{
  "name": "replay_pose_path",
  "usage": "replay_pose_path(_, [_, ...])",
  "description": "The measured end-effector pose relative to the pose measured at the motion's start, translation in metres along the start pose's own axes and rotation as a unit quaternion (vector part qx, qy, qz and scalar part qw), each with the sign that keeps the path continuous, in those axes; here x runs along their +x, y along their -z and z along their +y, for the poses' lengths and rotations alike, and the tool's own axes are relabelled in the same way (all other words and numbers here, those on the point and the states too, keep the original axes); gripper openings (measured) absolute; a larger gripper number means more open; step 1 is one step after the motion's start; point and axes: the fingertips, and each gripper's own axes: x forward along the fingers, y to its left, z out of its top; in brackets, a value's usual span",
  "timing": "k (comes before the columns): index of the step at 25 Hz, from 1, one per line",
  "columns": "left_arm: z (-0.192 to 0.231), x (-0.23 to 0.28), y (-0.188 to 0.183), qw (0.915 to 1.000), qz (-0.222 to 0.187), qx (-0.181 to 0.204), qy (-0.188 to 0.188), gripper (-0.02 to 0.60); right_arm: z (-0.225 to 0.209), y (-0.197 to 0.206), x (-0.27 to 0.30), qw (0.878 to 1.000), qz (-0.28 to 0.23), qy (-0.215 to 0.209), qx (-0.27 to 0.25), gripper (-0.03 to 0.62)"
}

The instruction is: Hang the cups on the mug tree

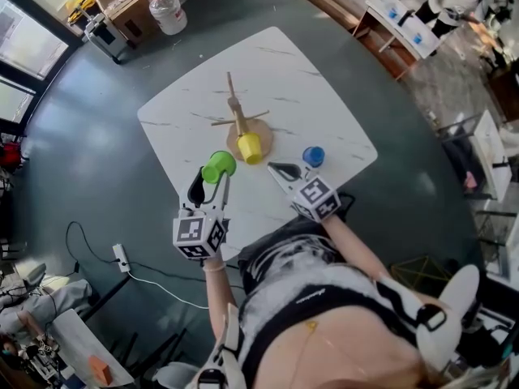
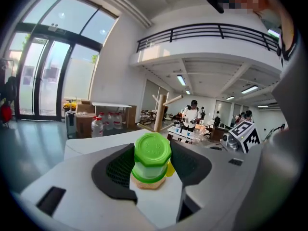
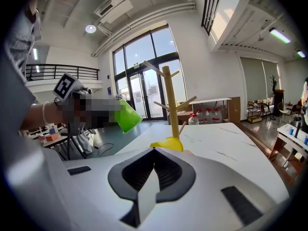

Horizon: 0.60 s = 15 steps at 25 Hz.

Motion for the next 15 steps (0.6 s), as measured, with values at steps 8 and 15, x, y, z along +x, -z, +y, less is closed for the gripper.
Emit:
replay_pose_path(8, [0.009, 0.001, -0.032, 0.9991, -0.038, -0.016, 0.001, 0.239, 0.000, 0.002, -0.002, 1.000, -0.004, 0.002, 0.002, 0.003])
replay_pose_path(15, [0.017, 0.006, -0.051, 0.9979, -0.060, -0.025, 0.007, 0.239, -0.002, 0.005, -0.006, 1.000, 0.004, 0.004, 0.002, 0.003])
